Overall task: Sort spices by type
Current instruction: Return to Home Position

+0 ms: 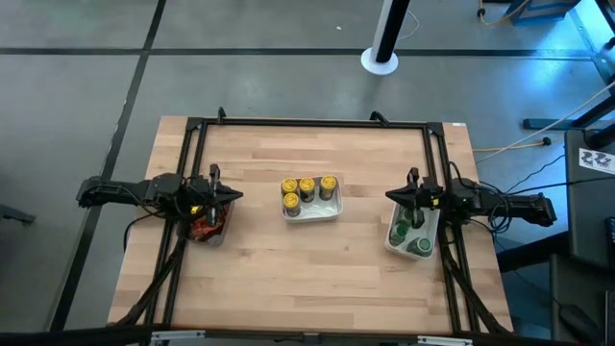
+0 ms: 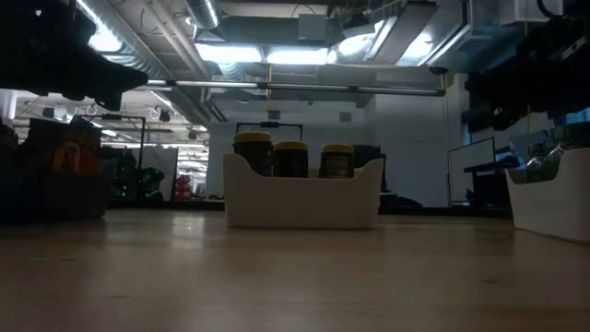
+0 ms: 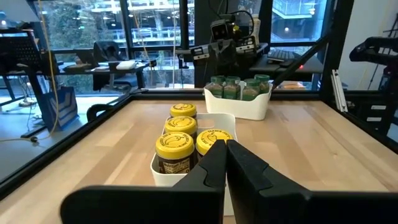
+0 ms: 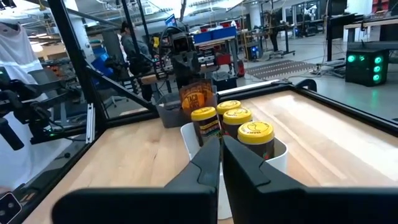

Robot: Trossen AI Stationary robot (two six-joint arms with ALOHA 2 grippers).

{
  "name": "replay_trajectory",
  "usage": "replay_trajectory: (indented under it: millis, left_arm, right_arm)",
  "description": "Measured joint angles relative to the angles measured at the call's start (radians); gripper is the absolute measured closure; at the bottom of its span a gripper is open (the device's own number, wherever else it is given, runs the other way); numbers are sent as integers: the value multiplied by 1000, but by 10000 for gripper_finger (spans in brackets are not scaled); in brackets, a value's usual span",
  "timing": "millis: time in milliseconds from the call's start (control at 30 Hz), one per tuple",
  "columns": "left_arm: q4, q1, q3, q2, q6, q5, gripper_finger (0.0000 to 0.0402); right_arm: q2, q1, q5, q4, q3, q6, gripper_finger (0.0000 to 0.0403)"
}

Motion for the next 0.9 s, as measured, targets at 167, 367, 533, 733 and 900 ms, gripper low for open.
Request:
replay_trajectory:
  millis: [167, 367, 533, 733, 900]
  left_arm:
    - [0, 0, 0, 0, 0, 0, 398]
    - [0, 0, 0, 0, 0, 0, 398]
    - [0, 0, 0, 0, 0, 0, 398]
    - [0, 0, 0, 0, 0, 0, 398]
    - [0, 0, 0, 0, 0, 0, 398]
  right_arm:
    - [0, 0, -5, 5, 0, 1, 384]
    - [0, 0, -5, 10, 0, 2, 384]
    - [0, 0, -5, 11, 0, 3, 384]
    - [0, 1, -5, 9, 0, 2, 384]
    - [0, 1, -5, 6, 0, 2, 384]
